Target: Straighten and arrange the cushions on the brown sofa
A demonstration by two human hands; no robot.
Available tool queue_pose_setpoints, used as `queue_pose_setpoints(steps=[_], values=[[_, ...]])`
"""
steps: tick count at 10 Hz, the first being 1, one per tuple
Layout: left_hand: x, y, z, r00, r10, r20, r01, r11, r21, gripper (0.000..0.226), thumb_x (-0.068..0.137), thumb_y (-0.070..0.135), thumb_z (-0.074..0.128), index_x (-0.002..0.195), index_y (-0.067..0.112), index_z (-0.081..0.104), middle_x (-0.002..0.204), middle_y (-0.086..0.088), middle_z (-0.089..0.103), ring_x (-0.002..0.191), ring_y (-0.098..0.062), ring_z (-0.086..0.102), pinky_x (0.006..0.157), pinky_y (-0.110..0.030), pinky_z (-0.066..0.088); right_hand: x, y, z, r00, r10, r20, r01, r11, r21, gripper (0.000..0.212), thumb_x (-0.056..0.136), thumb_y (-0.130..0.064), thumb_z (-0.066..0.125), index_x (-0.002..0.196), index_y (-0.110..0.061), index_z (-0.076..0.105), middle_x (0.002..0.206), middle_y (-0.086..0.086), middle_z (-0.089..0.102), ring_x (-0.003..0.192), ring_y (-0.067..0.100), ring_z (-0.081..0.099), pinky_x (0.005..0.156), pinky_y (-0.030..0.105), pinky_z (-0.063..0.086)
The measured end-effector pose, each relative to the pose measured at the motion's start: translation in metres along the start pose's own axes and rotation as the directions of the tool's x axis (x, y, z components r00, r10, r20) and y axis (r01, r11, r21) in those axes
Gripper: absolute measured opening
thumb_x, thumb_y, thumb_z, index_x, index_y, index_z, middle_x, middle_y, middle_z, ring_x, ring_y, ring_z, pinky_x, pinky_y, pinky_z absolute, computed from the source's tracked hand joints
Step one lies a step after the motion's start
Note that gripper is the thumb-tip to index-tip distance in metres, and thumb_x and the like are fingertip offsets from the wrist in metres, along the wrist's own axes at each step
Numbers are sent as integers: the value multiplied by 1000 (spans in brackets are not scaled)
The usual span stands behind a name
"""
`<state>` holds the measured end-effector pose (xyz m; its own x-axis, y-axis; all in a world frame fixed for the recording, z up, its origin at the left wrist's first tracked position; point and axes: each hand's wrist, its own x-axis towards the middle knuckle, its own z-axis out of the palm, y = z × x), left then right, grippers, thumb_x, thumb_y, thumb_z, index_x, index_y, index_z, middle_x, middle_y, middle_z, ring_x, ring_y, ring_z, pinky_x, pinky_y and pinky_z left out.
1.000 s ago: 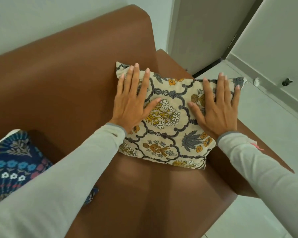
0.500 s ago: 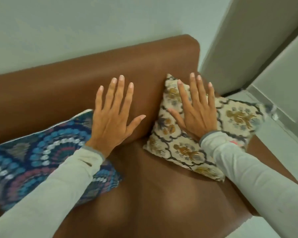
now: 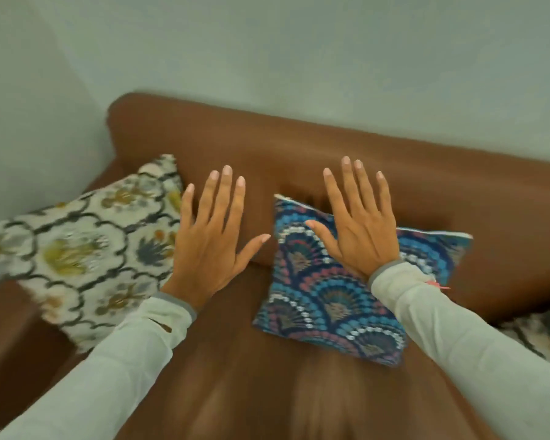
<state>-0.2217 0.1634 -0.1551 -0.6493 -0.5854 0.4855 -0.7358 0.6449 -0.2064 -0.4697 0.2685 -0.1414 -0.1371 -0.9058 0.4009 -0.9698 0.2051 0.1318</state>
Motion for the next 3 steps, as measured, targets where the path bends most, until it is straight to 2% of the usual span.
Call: queue_pose_setpoints(steps=[2, 3], values=[[-78, -106, 21, 976, -198, 92, 192, 979, 71, 87, 110, 67, 34, 166, 1, 34, 173, -26, 32, 158, -45, 37, 125, -66, 34, 44, -123, 42, 989, -146, -2, 146, 985, 92, 80, 108, -63, 41, 165, -8, 40, 170, 26, 37, 157, 46, 37, 126, 64, 30], [-119, -144, 27, 851, -491, 184, 502, 865, -11, 90, 106, 61, 47, 167, -1, 29, 172, -34, 27, 159, -50, 32, 125, -67, 33, 60, -167, 58, 969, -101, 223, 31, 953, 300, 79, 107, -61, 44, 166, -10, 36, 168, 26, 40, 158, 45, 36, 127, 56, 33]])
